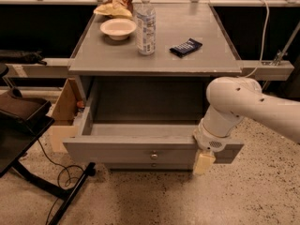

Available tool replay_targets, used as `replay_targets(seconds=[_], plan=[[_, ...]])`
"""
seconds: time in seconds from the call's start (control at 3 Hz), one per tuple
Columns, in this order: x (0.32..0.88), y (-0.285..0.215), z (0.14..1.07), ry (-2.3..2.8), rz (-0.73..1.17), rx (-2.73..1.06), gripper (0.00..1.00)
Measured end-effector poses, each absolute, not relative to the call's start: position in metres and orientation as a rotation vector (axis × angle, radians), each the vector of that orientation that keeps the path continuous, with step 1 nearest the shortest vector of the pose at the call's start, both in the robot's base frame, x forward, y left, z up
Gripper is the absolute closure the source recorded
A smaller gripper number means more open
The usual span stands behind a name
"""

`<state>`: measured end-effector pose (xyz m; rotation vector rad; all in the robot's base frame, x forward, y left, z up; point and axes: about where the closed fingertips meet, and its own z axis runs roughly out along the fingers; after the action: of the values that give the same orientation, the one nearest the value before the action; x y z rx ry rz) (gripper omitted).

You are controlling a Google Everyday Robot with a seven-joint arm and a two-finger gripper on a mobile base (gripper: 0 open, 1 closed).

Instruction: Open top drawer

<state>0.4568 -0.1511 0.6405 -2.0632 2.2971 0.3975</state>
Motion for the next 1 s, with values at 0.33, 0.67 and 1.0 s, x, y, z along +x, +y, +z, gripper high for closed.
replay_targets(seconds=[0.33,0.67,1.0], plan=[[0.461,-0.151,0.648,2.297,0.398,-2.063,0.72],[0.464,-0.151,0.648,2.297,0.398,-2.063,0.95],[0.441,-0.155,0.655,2.328,0.432,-2.092,1.00]])
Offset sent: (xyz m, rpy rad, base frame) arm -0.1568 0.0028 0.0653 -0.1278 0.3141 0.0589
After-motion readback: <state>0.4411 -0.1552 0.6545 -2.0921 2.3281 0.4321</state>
